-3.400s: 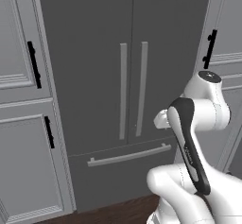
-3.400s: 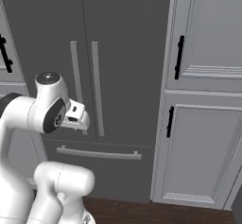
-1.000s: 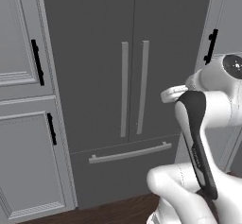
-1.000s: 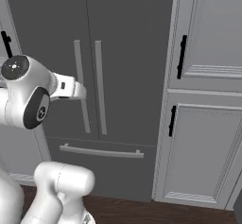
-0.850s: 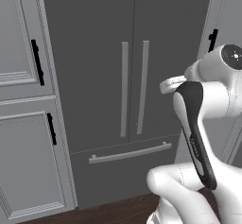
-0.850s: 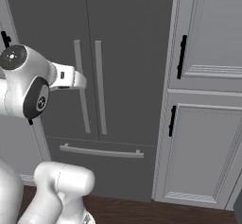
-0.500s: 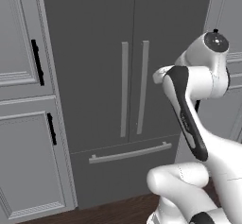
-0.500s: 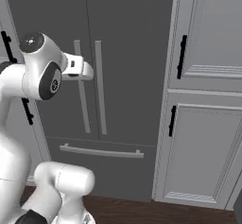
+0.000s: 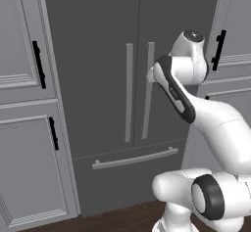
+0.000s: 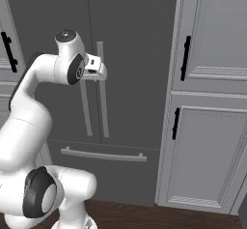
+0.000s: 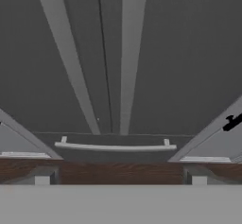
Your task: Grab a lemon wedge from the fridge and one ice cube from the ice bowl, and put them in the glass of lemonade.
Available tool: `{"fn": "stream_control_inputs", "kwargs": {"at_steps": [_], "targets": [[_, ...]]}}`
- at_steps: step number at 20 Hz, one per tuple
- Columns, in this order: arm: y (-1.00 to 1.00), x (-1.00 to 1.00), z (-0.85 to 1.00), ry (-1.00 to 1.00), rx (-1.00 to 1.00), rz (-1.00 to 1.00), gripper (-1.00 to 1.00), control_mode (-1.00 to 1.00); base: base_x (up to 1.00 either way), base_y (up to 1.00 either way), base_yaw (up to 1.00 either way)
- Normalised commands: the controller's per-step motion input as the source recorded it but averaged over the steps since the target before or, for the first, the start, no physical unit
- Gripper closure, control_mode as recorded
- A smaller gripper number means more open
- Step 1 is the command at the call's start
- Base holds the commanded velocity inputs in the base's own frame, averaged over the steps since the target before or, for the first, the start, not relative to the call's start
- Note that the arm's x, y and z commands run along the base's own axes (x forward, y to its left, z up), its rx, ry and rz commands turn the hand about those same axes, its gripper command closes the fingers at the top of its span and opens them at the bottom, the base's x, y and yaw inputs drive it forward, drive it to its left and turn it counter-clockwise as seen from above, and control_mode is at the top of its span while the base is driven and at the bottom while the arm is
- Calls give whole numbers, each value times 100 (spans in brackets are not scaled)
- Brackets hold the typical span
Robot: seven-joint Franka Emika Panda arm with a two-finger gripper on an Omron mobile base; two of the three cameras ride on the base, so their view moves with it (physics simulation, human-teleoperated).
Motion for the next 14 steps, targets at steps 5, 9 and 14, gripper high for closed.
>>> {"fn": "stream_control_inputs", "kwargs": {"at_steps": [5, 9, 14], "targets": [[-10, 17, -5, -17, 8, 0, -100, -100, 0, 0, 0], [0, 10, 0, -21, 1, 0, -100, -100, 0, 0, 0], [2, 55, -5, -1, 0, 0, -100, -100, 0, 0, 0]]}}
